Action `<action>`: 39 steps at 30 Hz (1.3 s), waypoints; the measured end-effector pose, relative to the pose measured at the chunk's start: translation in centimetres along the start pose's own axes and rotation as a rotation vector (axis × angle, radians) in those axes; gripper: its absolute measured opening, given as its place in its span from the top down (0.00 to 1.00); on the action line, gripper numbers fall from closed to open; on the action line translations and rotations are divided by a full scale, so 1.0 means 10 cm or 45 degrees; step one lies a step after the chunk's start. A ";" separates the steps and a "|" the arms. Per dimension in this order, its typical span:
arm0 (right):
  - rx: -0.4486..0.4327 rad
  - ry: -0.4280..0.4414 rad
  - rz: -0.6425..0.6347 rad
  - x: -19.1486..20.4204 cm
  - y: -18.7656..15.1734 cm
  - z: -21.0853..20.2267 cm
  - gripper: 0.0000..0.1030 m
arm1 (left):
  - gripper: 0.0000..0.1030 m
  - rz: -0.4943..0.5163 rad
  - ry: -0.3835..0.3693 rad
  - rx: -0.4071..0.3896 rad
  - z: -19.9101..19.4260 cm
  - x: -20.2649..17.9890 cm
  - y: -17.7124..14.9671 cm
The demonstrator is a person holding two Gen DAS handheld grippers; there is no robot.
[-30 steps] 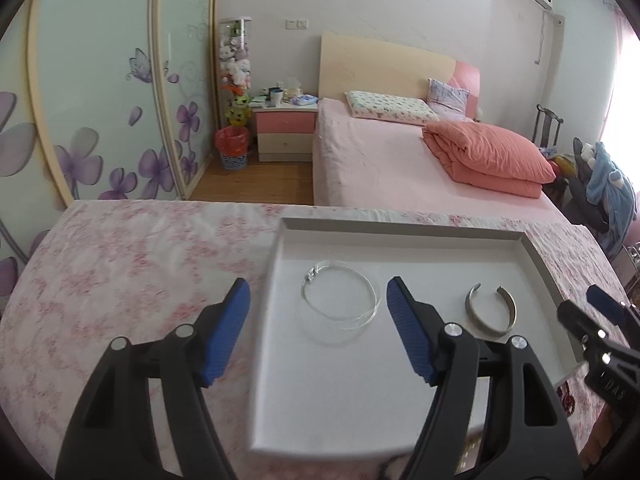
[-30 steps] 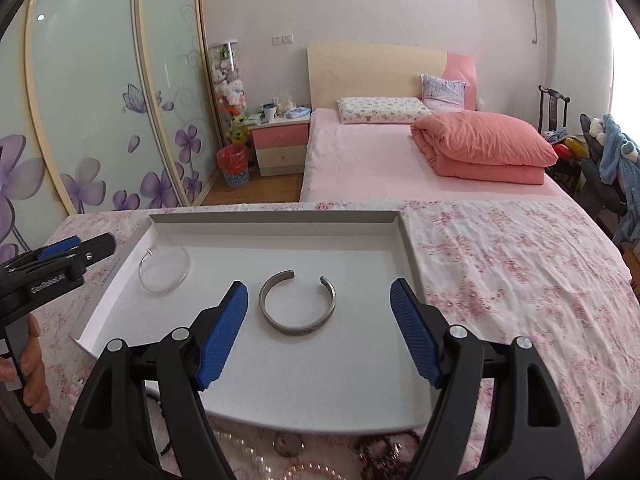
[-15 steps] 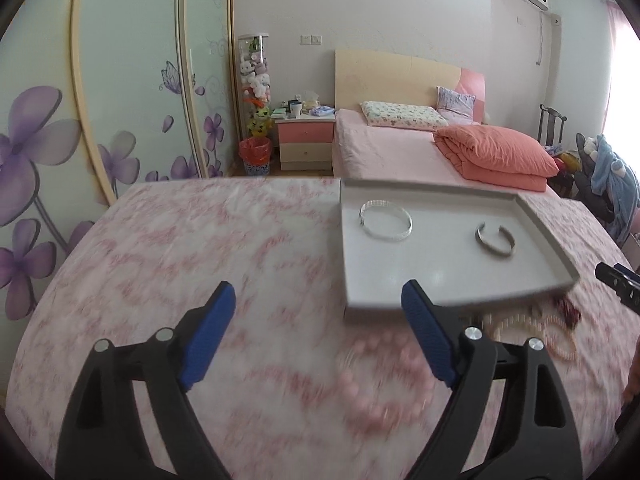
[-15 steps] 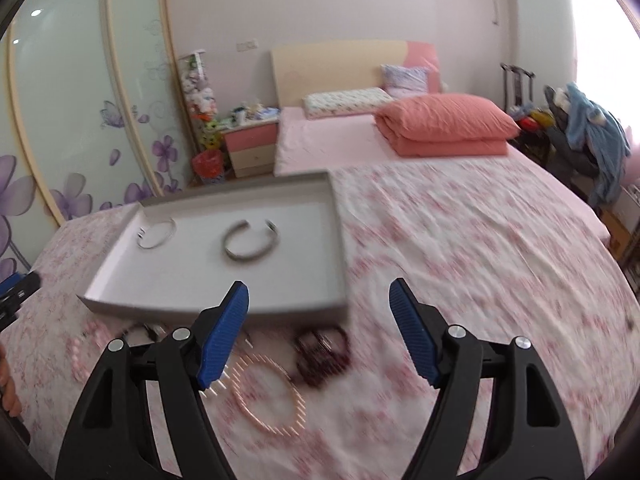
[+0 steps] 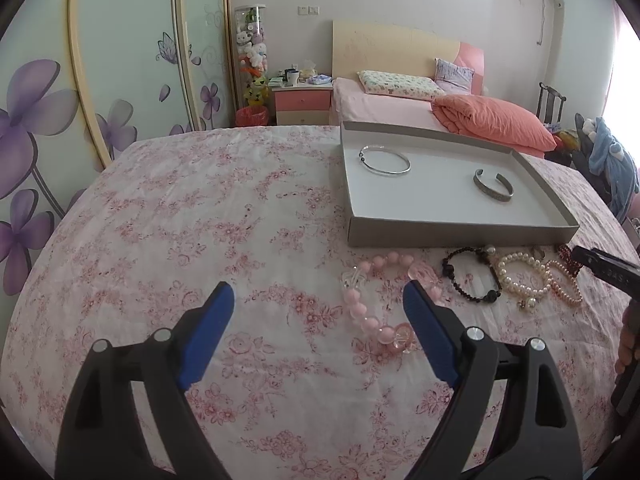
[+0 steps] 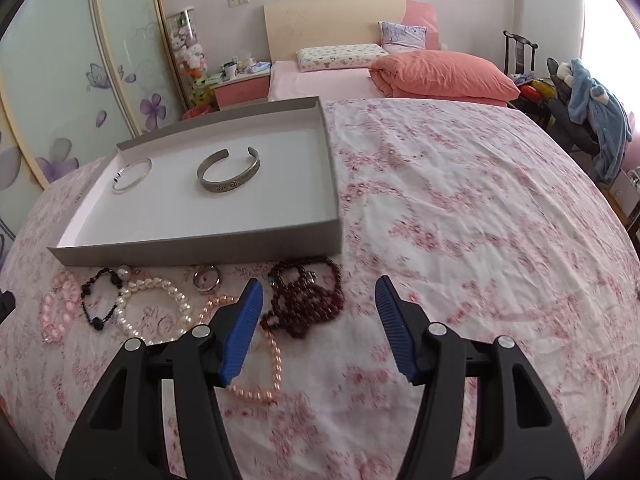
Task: Organize jewelry
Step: 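Withdraw from the tray and grasp the dark red beaded bracelet with the right tool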
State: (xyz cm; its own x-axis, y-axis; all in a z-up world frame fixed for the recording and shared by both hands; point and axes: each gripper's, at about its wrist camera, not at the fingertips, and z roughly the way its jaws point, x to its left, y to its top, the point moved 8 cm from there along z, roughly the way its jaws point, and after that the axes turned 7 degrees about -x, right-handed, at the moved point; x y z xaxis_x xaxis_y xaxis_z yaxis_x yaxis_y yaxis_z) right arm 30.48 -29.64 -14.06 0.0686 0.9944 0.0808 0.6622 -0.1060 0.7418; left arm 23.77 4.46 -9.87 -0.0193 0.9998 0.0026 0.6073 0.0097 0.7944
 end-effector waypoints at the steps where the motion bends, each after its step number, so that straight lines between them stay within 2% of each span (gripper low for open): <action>1: 0.020 -0.008 -0.002 0.01 -0.01 0.06 0.46 | 0.18 0.003 0.002 0.006 0.01 -0.01 -0.01; 6: 0.052 -0.048 -0.046 0.03 -0.08 0.11 0.50 | 0.18 0.009 0.001 0.029 0.05 -0.04 -0.05; 13: 0.058 -0.081 -0.031 -0.05 -0.10 0.04 0.74 | 0.18 0.015 0.000 0.054 0.11 -0.06 -0.09; 18: 0.061 -0.096 0.024 -0.16 -0.10 0.02 0.73 | 0.18 0.013 -0.001 0.076 0.15 -0.05 -0.13; 22: 0.057 -0.080 0.004 -0.12 -0.13 0.01 0.62 | 0.18 0.014 -0.010 0.091 0.18 -0.07 -0.15; 23: 0.051 -0.086 -0.014 -0.11 -0.14 0.00 0.62 | 0.18 0.016 -0.013 0.093 0.19 -0.08 -0.15; 24: 0.045 -0.091 -0.035 -0.09 -0.14 0.00 0.63 | 0.18 0.020 -0.018 0.096 0.20 -0.09 -0.15; 25: 0.047 -0.076 -0.047 -0.07 -0.14 -0.01 0.75 | 0.18 0.023 -0.022 0.102 0.21 -0.11 -0.15; 26: 0.053 -0.065 -0.047 -0.05 -0.14 -0.01 0.81 | 0.18 0.026 -0.026 0.110 0.23 -0.12 -0.15; 27: 0.053 -0.075 -0.052 -0.05 -0.15 -0.02 0.82 | 0.18 0.029 -0.028 0.121 0.25 -0.14 -0.16; 29: 0.043 -0.083 -0.069 -0.03 -0.14 -0.03 0.83 | 0.19 0.027 -0.028 0.150 0.31 -0.15 -0.18; 35: 0.039 -0.077 -0.064 -0.04 -0.13 -0.03 0.83 | 0.37 -0.022 -0.035 0.226 0.48 -0.19 -0.21; 39: 0.040 -0.074 -0.059 -0.04 -0.13 -0.02 0.83 | 0.41 -0.051 -0.029 0.245 0.52 -0.20 -0.22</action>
State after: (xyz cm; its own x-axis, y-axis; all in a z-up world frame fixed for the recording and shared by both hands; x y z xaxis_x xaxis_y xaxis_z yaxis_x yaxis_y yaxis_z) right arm 29.45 -29.89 -14.86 0.0801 0.9968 0.0075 0.6884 -0.0608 0.7228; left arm 26.61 2.55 -14.85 -0.0296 0.9987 -0.0424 0.7470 0.0503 0.6630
